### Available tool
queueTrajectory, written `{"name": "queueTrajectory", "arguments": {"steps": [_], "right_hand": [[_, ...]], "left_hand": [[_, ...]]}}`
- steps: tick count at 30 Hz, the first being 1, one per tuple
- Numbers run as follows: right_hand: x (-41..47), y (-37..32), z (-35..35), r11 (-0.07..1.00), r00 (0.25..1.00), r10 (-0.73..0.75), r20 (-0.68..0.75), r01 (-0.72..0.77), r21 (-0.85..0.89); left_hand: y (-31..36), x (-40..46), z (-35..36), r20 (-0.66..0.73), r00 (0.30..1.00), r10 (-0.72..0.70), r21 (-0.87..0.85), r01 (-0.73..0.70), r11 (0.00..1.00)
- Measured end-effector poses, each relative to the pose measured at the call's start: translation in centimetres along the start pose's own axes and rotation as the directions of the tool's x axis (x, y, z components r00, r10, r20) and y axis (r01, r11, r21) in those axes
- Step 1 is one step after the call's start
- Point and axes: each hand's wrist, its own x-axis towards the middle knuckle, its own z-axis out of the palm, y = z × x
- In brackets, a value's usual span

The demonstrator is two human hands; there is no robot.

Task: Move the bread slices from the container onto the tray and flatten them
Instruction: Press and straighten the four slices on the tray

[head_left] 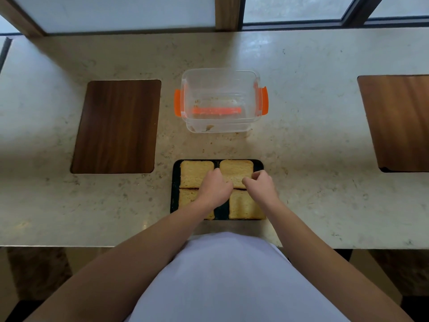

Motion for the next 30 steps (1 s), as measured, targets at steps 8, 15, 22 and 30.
{"name": "queueTrajectory", "arguments": {"steps": [8, 15, 22, 30], "right_hand": [[-1.3, 2.0, -1.6, 0.995, 0.995, -0.082, -0.053, 0.08, -0.052], [-3.0, 4.7, -2.8, 0.997, 0.998, -0.03, 0.056, 0.034, -0.069], [-3.9, 4.9, -1.4, 0.996, 0.999, -0.025, 0.023, 0.027, -0.089], [-3.9, 5.0, -1.1, 0.99, 0.999, 0.021, 0.025, -0.018, -0.139]], "left_hand": [[-0.5, -2.8, 0.0, 0.004, 0.979, 0.205, 0.041, -0.205, 0.978], [-3.3, -4.5, 0.7, 0.219, 0.975, 0.044, -0.064, -0.03, 0.997], [-2.5, -4.8, 1.2, 0.279, 0.96, -0.036, -0.116, 0.071, 0.991], [-1.9, -4.1, 1.4, 0.306, 0.941, -0.146, -0.161, 0.202, 0.966]]}}
